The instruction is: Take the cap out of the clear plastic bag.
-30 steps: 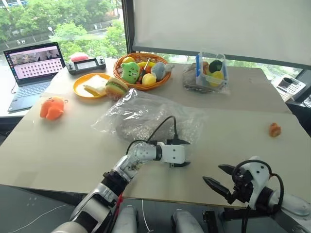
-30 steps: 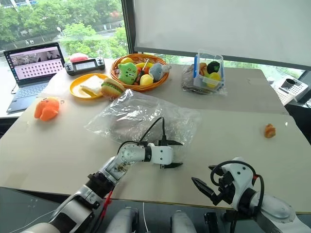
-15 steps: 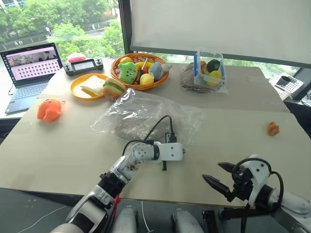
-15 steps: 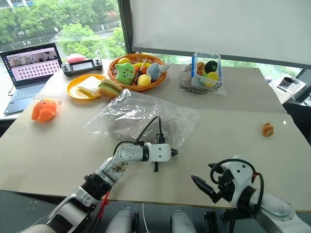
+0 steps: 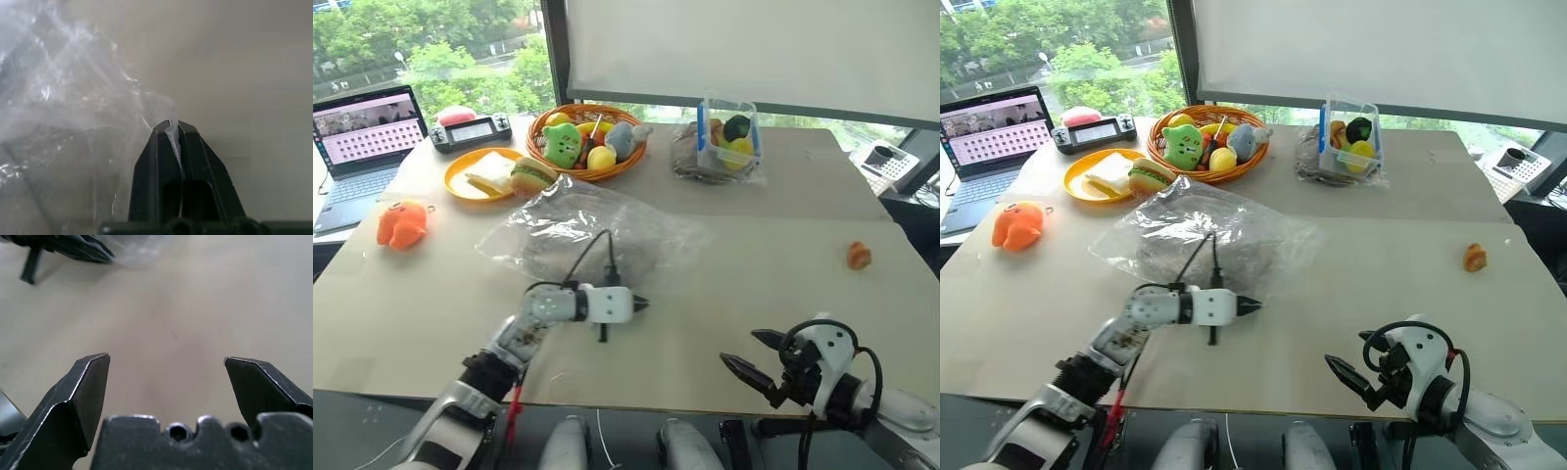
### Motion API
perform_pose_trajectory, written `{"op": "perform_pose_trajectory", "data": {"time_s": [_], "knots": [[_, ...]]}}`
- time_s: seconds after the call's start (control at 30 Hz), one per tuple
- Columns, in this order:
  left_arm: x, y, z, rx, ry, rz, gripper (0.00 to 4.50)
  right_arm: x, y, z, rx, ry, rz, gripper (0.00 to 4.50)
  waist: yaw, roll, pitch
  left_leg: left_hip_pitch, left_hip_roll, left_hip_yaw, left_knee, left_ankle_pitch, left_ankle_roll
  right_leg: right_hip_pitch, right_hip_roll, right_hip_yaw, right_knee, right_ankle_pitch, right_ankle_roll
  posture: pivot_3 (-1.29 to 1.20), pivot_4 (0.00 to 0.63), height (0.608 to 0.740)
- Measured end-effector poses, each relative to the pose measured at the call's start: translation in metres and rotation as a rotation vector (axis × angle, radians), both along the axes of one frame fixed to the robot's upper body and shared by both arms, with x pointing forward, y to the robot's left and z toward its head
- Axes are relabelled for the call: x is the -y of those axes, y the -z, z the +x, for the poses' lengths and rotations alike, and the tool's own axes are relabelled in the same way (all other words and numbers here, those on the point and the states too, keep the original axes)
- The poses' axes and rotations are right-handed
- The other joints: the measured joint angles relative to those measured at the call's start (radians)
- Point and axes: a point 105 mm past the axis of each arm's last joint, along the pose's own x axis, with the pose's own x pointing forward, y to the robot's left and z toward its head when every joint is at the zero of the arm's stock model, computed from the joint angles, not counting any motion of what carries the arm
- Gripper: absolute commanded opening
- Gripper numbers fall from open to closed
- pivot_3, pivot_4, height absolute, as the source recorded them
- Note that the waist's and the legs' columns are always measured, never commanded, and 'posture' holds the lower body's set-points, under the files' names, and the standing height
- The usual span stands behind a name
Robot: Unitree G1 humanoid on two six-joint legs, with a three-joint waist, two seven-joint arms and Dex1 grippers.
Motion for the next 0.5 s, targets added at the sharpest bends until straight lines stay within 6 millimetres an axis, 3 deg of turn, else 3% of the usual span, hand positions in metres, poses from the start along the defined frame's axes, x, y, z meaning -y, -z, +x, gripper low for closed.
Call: {"op": "perform_pose_trajectory", "data": {"time_s": [0.2,0.33,0.47,0.5], "knots": [[-0.060,-0.014,-0.024,0.072,0.092,0.019,0.08,-0.005,0.007,0.008,-0.014,-0.034,0.011,4.50,0.000,0.000,0.000,-0.002,0.000,0.002,0.000,0.000,0.000,-0.001,-0.002,0.000,-0.001,0.002,-0.003,0.00,0.150,0.740],[-0.104,0.004,-0.051,0.060,0.178,0.118,0.08,-0.004,0.011,0.017,-0.008,-0.048,0.002,4.50,-0.003,-0.001,0.001,-0.001,0.002,0.003,-0.001,0.000,0.000,-0.002,-0.002,0.000,-0.001,0.002,-0.006,0.00,0.150,0.740],[-0.134,0.011,-0.051,0.082,0.126,0.157,0.08,-0.008,0.014,0.025,-0.008,-0.085,0.002,4.50,0.006,-0.001,0.001,-0.001,0.003,0.005,0.000,0.000,0.000,-0.001,-0.002,-0.002,-0.001,0.002,-0.005,0.00,0.150,0.740],[-0.138,0.010,-0.048,0.085,0.103,0.154,0.34,-0.009,0.014,0.027,-0.005,-0.093,0.002,4.50,0.009,-0.001,0.001,-0.001,0.003,0.005,0.000,0.000,0.000,-0.002,-0.002,-0.002,0.000,0.001,-0.004,0.00,0.150,0.740]]}}
